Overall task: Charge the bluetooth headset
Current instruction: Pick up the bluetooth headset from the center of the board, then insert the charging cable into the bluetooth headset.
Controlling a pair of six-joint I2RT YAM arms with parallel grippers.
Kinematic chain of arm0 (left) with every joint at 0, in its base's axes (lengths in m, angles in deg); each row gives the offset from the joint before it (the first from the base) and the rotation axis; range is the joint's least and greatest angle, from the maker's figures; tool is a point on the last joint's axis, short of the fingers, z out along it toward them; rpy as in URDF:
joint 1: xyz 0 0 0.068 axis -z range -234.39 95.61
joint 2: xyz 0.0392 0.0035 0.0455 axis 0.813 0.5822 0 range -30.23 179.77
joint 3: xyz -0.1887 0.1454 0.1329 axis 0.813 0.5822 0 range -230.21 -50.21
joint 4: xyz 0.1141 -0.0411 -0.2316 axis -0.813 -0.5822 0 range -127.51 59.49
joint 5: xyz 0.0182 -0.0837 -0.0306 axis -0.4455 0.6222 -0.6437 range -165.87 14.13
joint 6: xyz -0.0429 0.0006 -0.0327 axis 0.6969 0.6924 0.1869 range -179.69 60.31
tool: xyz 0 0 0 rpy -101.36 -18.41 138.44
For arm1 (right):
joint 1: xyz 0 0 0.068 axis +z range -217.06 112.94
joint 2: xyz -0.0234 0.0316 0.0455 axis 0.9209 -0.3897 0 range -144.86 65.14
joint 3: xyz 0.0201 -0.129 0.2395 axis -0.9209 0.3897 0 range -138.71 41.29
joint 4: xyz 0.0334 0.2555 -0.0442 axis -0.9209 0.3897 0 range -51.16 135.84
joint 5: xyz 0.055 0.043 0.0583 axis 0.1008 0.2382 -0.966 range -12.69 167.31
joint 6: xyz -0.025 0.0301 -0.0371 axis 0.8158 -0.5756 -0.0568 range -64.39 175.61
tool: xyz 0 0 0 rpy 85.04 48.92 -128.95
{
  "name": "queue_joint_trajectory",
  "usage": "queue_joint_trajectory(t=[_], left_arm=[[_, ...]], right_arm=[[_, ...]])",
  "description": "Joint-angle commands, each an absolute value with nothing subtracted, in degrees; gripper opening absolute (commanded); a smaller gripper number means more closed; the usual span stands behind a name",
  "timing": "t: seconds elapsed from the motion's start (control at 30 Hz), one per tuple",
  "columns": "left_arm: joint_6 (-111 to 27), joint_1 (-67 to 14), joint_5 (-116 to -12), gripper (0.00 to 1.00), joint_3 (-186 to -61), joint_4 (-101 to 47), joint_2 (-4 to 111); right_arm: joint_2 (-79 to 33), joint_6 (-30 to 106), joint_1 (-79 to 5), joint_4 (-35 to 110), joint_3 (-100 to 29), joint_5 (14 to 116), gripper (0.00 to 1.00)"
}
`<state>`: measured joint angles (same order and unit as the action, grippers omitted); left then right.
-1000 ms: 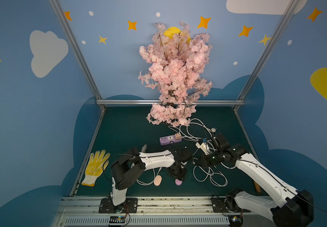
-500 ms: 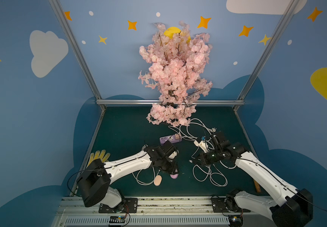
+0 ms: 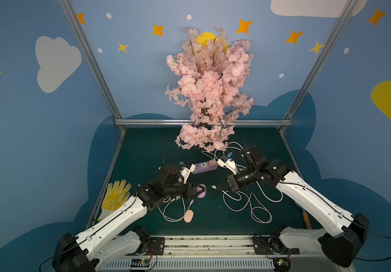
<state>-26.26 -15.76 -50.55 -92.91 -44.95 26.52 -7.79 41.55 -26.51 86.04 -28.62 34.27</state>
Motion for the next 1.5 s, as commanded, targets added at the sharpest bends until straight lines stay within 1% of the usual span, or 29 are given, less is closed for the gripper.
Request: queue_joint_trajectory(t=[0.0, 0.1, 0.37, 1.1, 1.47], left_arm=[[-26.7, -16.6, -46.0, 0.05, -93.3, -42.4, 26.1], [-26.6, -16.8, -45.2, 0.04, -93.1, -41.7, 26.5], [-26.2, -17.0, -44.8, 0.03, -92.6, -41.0, 26.6], [-25.6, -17.3, -44.4, 0.03, -91.8, -40.4, 27.5], [-25.0, -17.6, -43.7, 0.03, -92.0, -39.8, 27.9]], right_arm=[[-9.9, 44.3, -24.9, 90.3, -31.1, 33.8, 0.0], [-11.5, 44.9, -24.0, 90.6, -31.6, 34.6, 0.0], [-14.5, 46.2, -23.3, 91.7, -32.4, 35.7, 0.0], [-13.3, 44.2, -23.3, 89.5, -32.1, 35.7, 0.0], [-14.4, 43.3, -22.9, 87.6, -31.2, 35.6, 0.0]])
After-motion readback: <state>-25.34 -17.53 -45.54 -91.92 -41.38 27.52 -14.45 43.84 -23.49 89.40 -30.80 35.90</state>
